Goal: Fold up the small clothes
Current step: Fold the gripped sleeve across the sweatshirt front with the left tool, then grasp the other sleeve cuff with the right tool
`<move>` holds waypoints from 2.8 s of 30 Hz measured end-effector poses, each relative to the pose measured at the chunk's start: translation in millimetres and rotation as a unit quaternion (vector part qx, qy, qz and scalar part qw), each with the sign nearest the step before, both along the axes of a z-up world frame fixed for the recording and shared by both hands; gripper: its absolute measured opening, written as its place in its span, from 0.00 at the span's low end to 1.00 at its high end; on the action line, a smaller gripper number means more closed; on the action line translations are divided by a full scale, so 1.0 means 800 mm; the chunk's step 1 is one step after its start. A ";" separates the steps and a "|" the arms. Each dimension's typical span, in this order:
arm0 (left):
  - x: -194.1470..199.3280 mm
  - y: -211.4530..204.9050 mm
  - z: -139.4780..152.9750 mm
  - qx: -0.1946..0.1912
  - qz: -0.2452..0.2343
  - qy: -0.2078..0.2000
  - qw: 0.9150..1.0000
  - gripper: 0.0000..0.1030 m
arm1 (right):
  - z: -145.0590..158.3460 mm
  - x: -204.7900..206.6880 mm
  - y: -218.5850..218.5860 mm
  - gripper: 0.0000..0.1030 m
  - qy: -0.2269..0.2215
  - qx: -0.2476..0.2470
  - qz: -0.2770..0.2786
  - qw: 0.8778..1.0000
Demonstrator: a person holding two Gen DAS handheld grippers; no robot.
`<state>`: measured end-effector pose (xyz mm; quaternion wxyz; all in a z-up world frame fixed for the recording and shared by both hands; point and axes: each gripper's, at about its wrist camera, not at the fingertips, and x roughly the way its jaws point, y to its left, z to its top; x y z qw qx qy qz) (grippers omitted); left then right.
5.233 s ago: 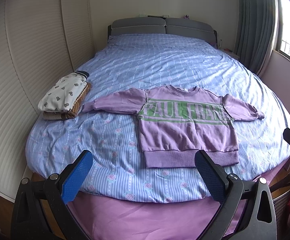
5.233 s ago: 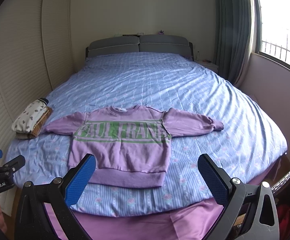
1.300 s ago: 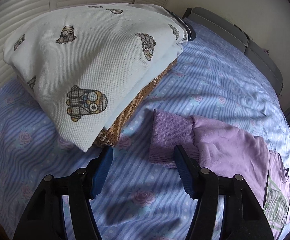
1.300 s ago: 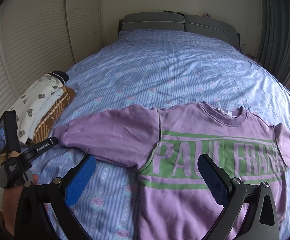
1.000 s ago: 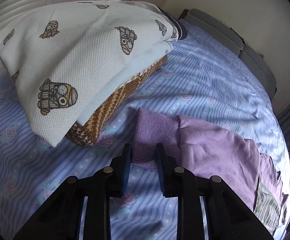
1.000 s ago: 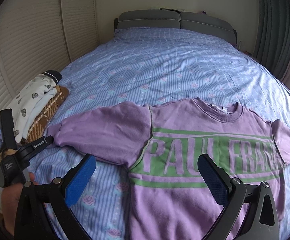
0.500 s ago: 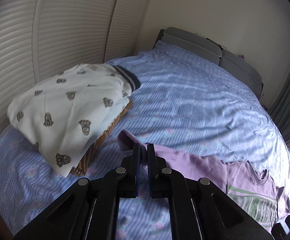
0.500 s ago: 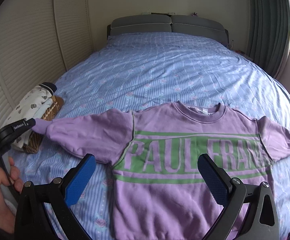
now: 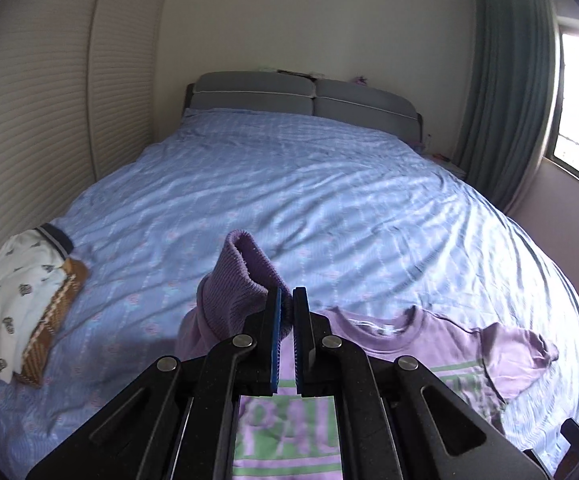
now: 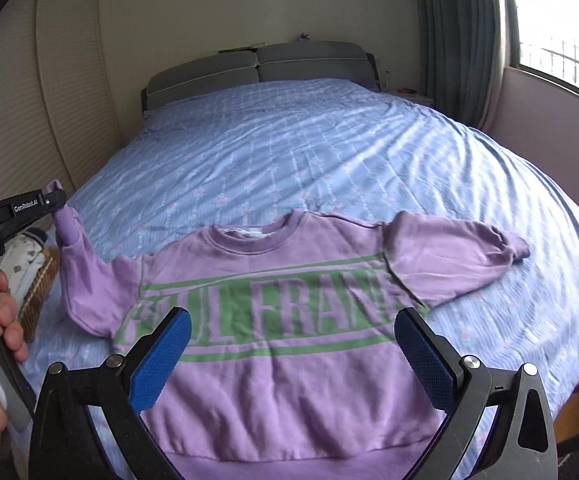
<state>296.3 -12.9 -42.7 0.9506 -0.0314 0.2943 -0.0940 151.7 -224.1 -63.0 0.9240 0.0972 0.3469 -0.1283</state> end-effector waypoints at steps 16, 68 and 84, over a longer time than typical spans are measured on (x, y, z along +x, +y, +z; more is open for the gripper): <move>-0.004 -0.258 -0.132 0.094 -0.134 0.067 0.984 0.06 | -0.069 -0.046 -0.143 1.00 0.048 0.026 -0.103 0.993; 0.018 -0.014 -0.197 0.064 0.021 0.128 0.989 0.52 | -0.170 0.175 -0.063 0.06 0.107 0.071 0.135 0.983; -0.042 -0.081 -0.114 0.063 -0.012 0.090 0.994 0.64 | -0.081 0.062 -0.128 0.57 0.030 0.043 0.055 0.997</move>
